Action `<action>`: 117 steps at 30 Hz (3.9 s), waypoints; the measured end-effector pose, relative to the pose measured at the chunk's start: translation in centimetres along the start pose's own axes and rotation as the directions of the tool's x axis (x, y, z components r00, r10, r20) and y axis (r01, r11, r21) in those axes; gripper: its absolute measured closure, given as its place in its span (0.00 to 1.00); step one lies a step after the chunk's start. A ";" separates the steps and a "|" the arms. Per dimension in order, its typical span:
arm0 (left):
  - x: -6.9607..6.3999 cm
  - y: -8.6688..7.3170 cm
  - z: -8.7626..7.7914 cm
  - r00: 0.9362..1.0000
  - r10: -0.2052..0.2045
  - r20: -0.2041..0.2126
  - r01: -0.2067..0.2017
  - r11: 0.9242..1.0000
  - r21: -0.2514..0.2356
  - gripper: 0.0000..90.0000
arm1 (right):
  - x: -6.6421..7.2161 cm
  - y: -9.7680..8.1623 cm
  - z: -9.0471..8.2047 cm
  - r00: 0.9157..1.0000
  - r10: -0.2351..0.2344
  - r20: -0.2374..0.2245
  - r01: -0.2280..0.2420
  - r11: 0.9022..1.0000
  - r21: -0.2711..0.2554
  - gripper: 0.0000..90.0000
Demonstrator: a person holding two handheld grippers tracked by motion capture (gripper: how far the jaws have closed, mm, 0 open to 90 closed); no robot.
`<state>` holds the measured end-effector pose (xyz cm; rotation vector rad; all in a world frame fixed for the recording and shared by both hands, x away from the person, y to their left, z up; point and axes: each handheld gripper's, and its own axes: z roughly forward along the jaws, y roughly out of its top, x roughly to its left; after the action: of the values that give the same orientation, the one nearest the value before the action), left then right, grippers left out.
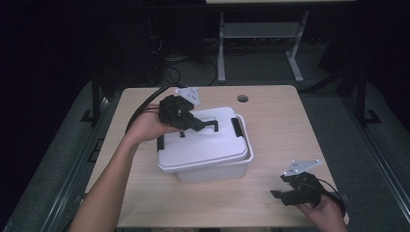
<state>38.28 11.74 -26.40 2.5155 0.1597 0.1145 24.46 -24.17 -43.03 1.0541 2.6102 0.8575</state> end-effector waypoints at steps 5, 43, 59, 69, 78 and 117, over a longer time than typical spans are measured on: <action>0.1 0.4 0.6 1.000 0.003 0.005 -0.003 1.000 0.001 0.93 | 0.0 -0.1 -0.1 1.000 0.000 0.002 0.000 1.000 -0.002 0.37; 1.1 1.4 4.0 0.999 0.017 0.043 -0.020 0.998 0.054 0.93 | -0.2 -0.2 -0.1 1.000 0.001 -0.006 -0.001 1.000 -0.003 0.37; 1.4 0.8 3.9 0.999 0.000 0.046 -0.001 0.999 0.039 0.93 | -0.1 -0.2 -0.1 1.000 0.002 -0.006 -0.002 1.000 -0.003 0.37; 1.2 0.7 4.0 0.998 -0.011 0.059 0.008 0.999 0.047 0.88 | -0.2 -0.2 0.0 1.000 0.003 -0.006 -0.003 1.000 -0.002 0.37; 0.5 0.6 3.9 0.996 -0.023 0.084 0.018 0.998 0.057 0.75 | -0.1 0.0 0.2 1.000 0.000 -0.010 0.000 1.000 0.005 0.37; -0.8 -3.2 -0.4 0.997 -0.083 -0.007 0.083 0.996 0.031 0.57 | 0.2 0.9 0.8 1.000 -0.026 -0.008 0.026 0.999 0.022 0.36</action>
<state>37.15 14.42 -28.01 2.5357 0.2695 0.0860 25.15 -23.14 -43.14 1.0220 2.6396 0.8306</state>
